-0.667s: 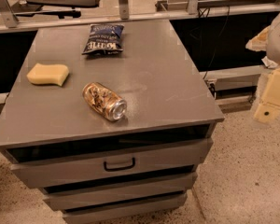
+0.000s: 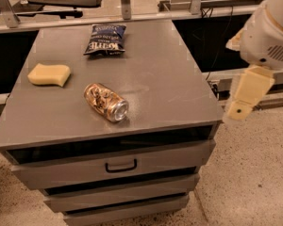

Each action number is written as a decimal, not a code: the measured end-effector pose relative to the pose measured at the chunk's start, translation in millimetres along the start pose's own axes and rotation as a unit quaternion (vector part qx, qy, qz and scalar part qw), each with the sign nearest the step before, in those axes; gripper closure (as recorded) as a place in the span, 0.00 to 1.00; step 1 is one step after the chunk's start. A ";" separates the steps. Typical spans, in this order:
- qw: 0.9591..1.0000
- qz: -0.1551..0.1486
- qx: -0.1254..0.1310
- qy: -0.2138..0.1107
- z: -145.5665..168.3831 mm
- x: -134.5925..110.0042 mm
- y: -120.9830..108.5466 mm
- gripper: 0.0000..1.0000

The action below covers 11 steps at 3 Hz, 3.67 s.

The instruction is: Pick orange can

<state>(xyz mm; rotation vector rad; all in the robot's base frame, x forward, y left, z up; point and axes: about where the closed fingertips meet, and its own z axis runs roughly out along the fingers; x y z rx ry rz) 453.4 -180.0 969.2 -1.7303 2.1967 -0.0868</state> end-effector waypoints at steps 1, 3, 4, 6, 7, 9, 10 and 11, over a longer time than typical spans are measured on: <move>1.000 -0.007 -0.007 -0.021 31.9 -56.2 -3.3 0.00; 0.997 -0.007 -0.042 -0.067 106.4 -170.7 1.1 0.00; 0.994 0.002 -0.062 -0.086 135.0 -207.3 4.9 0.00; 0.988 0.024 -0.100 -0.118 170.6 -247.5 24.5 0.16; 0.986 0.034 -0.106 -0.127 177.5 -250.2 28.1 0.38; 0.975 0.020 -0.110 -0.193 132.4 -246.7 -1.6 0.86; 0.959 0.004 -0.094 -0.268 79.6 -240.1 -35.3 1.00; 0.953 -0.005 -0.082 -0.291 58.0 -247.7 -43.3 1.00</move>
Offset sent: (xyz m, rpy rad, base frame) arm 0.0770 0.2038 -0.0685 0.1388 0.0531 0.0737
